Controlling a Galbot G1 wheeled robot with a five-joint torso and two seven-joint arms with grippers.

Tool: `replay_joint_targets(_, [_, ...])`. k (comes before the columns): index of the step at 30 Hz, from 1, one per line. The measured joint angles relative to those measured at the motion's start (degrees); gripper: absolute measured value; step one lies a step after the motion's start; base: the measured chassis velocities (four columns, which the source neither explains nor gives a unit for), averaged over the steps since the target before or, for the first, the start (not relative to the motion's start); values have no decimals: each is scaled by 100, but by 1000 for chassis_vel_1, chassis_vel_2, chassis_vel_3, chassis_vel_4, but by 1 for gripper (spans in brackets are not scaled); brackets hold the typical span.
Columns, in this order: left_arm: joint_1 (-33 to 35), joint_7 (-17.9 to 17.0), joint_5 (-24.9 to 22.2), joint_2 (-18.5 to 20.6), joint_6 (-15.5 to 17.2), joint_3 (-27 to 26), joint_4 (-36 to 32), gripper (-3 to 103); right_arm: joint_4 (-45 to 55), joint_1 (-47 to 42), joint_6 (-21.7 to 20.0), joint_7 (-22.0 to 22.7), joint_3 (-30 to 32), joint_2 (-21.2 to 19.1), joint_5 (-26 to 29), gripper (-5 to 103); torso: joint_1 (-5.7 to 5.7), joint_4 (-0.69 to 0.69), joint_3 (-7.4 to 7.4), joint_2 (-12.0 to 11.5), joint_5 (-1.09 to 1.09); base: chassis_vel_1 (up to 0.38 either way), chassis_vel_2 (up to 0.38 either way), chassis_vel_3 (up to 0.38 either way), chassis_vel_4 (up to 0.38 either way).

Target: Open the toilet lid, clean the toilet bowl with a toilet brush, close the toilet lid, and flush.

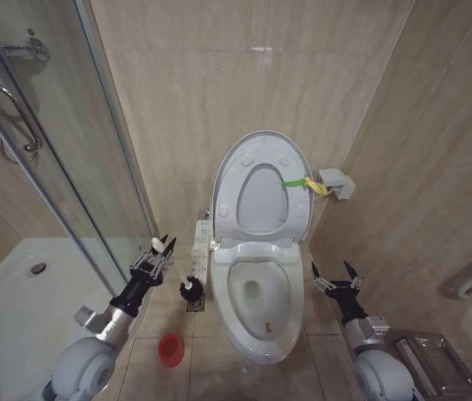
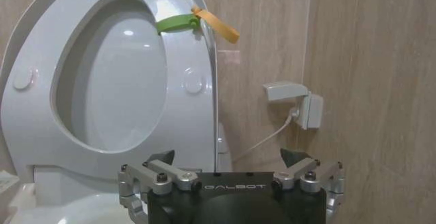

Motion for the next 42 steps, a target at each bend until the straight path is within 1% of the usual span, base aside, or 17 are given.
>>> replay_joint_targets(2, [-111, -9, 2, -34, -12, 105, 80, 26, 0, 0, 0, 0, 1, 0, 0, 100, 0, 0, 0, 0, 0, 0, 0, 0, 0])
replay_joint_targets(6, [-578, -19, -22, -163, -29, 542, 366, 26, 0, 0, 0, 0, 0, 0, 0, 100, 0, 0, 0, 0, 0, 0, 0, 0, 0])
replay_joint_targets(7, [-578, -19, -22, -163, -29, 542, 366, 26, 0, 0, 0, 0, 0, 0, 0, 100, 0, 0, 0, 0, 0, 0, 0, 0, 0])
replay_joint_targets(10, [-906, -38, -24, -239, -33, 847, 578, 26, 0, 0, 0, 0, 1, 0, 0, 100, 0, 0, 0, 0, 1, 0, 0, 0, 0])
replay_joint_targets(11, [-906, -38, -24, -239, -33, 847, 578, 26, 0, 0, 0, 0, 1, 0, 0, 100, 0, 0, 0, 0, 1, 0, 0, 0, 0])
replay_joint_targets(14, [-1273, -59, -45, -339, -42, 1198, 800, 26, 0, 0, 0, 0, 0, 0, 0, 100, 0, 1, 0, 0, 2, 0, 0, 0, 0])
replay_joint_targets(15, [-1273, -59, -45, -339, -42, 1198, 800, 26, 0, 0, 0, 0, 0, 0, 0, 100, 0, 1, 0, 0, 2, 0, 0, 0, 0])
replay_joint_targets(20, [-1777, -96, -125, -546, -50, 1663, 1098, 26, 0, 0, 0, 0, 1, 0, 0, 100, 0, 0, 0, 0, 1, 0, 0, 0, 0])
replay_joint_targets(25, [-2014, -131, -130, -653, -51, 1864, 1289, 26, 0, 0, 0, 0, 1, 0, 0, 100, 0, 0, 0, 0, 1, 0, 0, 0, 0])
replay_joint_targets(31, [-2421, -132, -124, -864, -147, 2191, 1747, 26, 0, 0, 0, 0, 0, 0, 0, 100, 0, 0, 0, 0, 1, 0, 0, 0, 0])
replay_joint_targets(34, [-2600, -136, -52, -1083, -182, 2379, 2040, 26, 0, 0, 0, 0, 0, 0, 0, 100, 1, 0, 0, 0, 1, 0, 0, 0, 0])
replay_joint_targets(38, [-2674, -148, 42, -1213, -200, 2464, 2214, 26, 0, 0, 1, 0, 0, 0, 0, 100, 0, 0, 0, 0, 1, 0, 0, 0, 0])
replay_joint_targets(42, [-2763, -199, 284, -1403, -250, 2714, 2552, 26, 0, 0, 0, 0, 0, 0, 0, 100, 0, 0, 0, 0, 1, 0, 0, 0, 0])
